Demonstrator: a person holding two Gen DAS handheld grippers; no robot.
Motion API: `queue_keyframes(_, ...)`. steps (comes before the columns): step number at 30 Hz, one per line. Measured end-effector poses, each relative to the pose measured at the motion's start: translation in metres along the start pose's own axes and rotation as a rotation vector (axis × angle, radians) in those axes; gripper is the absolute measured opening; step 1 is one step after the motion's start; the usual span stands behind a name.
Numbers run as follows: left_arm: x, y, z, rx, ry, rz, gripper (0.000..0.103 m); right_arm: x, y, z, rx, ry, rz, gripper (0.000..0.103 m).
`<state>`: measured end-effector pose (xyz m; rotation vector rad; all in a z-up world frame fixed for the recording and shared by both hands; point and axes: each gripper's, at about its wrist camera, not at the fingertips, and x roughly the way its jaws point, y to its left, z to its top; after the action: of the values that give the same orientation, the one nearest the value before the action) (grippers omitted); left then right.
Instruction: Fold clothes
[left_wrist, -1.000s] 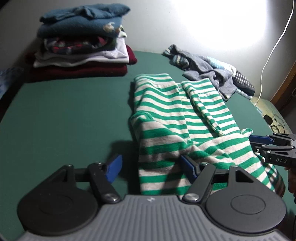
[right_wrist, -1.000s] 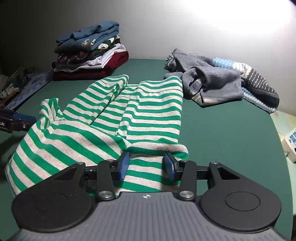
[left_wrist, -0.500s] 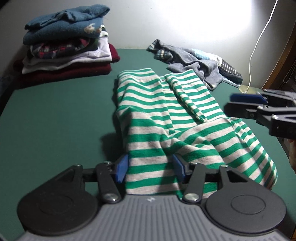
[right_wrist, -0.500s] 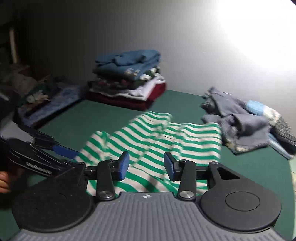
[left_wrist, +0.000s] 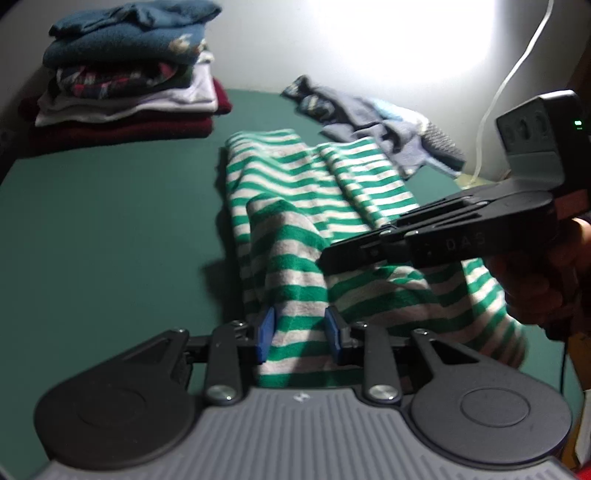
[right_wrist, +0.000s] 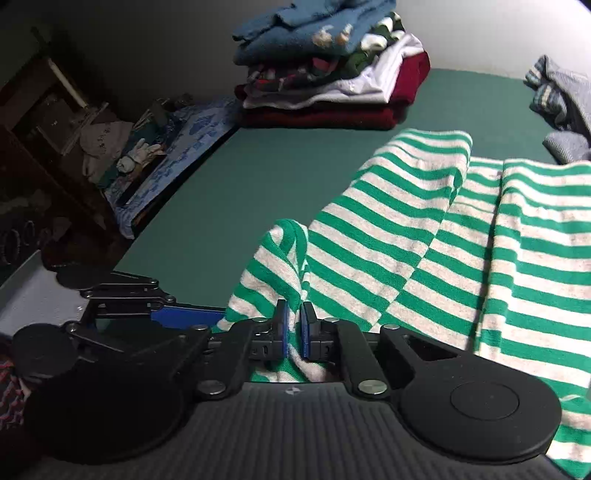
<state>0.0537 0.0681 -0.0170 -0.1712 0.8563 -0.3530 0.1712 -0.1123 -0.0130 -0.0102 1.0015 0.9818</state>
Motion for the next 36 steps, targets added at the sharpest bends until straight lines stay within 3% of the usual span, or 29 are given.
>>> queue_keyframes(1,-0.002,-0.002,-0.001,0.009,-0.005,-0.007,0.042,-0.002,-0.002,0.0,0.005,0.002,-0.016,0.007)
queue_keyframes(4,0.008,0.001,-0.008,0.0,0.034,0.013,0.042,0.012,-0.008,-0.004,-0.018,0.01,-0.054,0.014)
queue_keyframes(6,0.008,0.003,-0.01,-0.016,0.043,0.01,0.042,0.018,-0.009,-0.006,-0.022,-0.002,-0.095,0.037)
queue_keyframes(7,0.007,0.004,-0.011,-0.018,0.042,0.009,0.042,0.018,-0.009,-0.006,-0.022,-0.015,-0.127,0.041)
queue_keyframes(9,0.002,0.007,-0.014,-0.042,0.044,-0.008,0.043,0.005,-0.004,-0.005,-0.018,-0.105,-0.12,0.04)
queue_keyframes(11,-0.003,0.01,-0.02,-0.076,0.05,-0.025,0.045,-0.005,0.008,-0.001,-0.08,-0.163,-0.057,0.04)
queue_keyframes(13,-0.004,0.012,-0.027,-0.1,0.057,-0.025,0.048,0.001,0.022,0.004,-0.159,-0.158,-0.016,0.044)
queue_keyframes(15,-0.005,0.012,-0.032,-0.112,0.064,-0.024,0.048,0.016,0.03,0.006,-0.213,-0.161,-0.04,0.045)
queue_keyframes(17,-0.008,0.009,-0.034,-0.107,0.072,-0.024,0.047,0.033,0.031,0.009,-0.236,-0.148,-0.072,0.041)
queue_keyframes(19,-0.01,0.006,-0.036,-0.102,0.079,-0.024,0.037,0.052,0.022,0.017,-0.177,-0.056,-0.065,0.013)
queue_keyframes(20,-0.012,0.004,-0.037,-0.099,0.083,-0.024,0.034,0.055,0.019,0.018,-0.145,-0.041,-0.062,0.007)
queue_keyframes(23,-0.015,0.0,-0.041,-0.091,0.093,-0.023,0.032,0.058,0.012,0.016,-0.067,-0.026,-0.065,0.006)
queue_keyframes(24,-0.016,-0.002,-0.042,-0.088,0.097,-0.023,0.032,0.057,0.012,0.015,-0.057,-0.033,-0.074,0.007)
queue_keyframes(26,-0.019,-0.005,-0.044,-0.082,0.104,-0.023,0.032,0.047,0.018,0.009,-0.074,-0.067,-0.158,0.045)
queue_keyframes(27,-0.02,-0.006,-0.044,-0.075,0.108,-0.023,0.032,0.034,0.02,0.004,-0.067,-0.125,-0.196,0.049)
queue_keyframes(31,-0.022,-0.01,-0.045,-0.043,0.126,-0.023,0.032,-0.049,-0.005,-0.034,0.149,-0.395,-0.21,0.05)
queue_keyframes(34,-0.022,-0.014,-0.047,-0.011,0.143,-0.024,0.032,-0.098,-0.035,-0.079,0.267,-0.456,-0.396,0.06)
queue_keyframes(36,-0.021,-0.017,-0.048,0.01,0.161,-0.021,0.032,-0.112,-0.052,-0.103,0.308,-0.404,-0.47,0.059)
